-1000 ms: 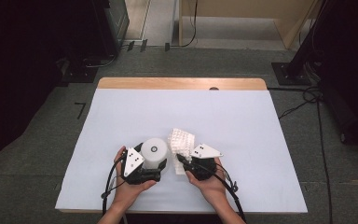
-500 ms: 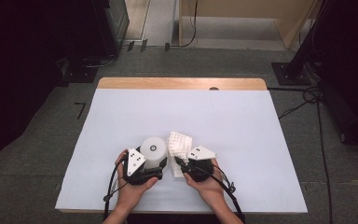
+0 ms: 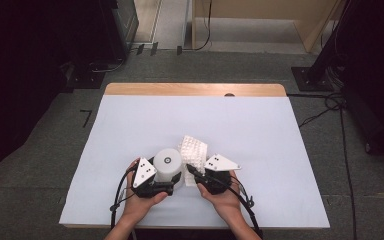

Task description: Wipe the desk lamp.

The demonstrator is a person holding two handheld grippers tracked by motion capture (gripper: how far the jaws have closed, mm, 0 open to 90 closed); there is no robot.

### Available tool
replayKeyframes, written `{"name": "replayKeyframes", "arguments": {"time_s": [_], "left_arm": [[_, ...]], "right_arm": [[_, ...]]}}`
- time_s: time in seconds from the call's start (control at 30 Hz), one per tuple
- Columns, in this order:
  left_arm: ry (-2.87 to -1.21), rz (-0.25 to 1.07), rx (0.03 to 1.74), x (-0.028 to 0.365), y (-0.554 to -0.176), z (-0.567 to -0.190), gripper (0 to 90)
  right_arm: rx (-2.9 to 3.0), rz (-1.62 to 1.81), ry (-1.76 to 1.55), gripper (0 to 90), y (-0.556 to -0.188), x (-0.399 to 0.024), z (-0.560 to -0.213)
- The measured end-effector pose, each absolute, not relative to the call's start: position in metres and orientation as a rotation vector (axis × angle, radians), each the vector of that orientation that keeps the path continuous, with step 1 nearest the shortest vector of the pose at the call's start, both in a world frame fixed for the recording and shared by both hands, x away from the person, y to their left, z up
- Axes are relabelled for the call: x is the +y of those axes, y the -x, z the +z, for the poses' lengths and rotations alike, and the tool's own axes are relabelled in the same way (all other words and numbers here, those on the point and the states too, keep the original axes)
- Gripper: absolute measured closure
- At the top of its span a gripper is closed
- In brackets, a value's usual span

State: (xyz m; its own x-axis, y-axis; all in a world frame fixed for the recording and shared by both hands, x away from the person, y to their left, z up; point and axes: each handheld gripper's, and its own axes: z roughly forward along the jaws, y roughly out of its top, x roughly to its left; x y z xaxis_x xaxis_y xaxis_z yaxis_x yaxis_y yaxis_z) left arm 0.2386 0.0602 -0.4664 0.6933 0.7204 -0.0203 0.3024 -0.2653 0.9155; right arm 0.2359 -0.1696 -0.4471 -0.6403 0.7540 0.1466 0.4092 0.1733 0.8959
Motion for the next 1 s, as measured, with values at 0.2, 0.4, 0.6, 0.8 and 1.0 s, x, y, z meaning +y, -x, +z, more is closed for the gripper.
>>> {"name": "replayKeyframes", "arguments": {"time_s": [0.2,0.4,0.6,0.8,1.0], "left_arm": [[-1.805,0.508,0.788,0.064,-0.236,-0.456,8.8],[-1.787,0.524,0.792,0.071,-0.238,-0.452,8.8],[-1.825,0.508,0.798,0.067,-0.241,-0.462,8.8],[-1.871,0.51,0.754,0.058,-0.239,-0.466,8.8],[-1.871,0.52,0.768,0.062,-0.243,-0.466,8.8]], "right_arm": [[2.127,1.46,-1.093,73.5,-0.234,-0.171,-0.444],[2.223,1.354,-1.149,73.5,-0.241,-0.159,-0.469],[2.195,1.356,-1.155,73.6,-0.238,-0.156,-0.467],[2.077,1.461,-1.114,73.6,-0.233,-0.171,-0.446],[2.083,1.467,-1.118,73.5,-0.234,-0.17,-0.45]]}}
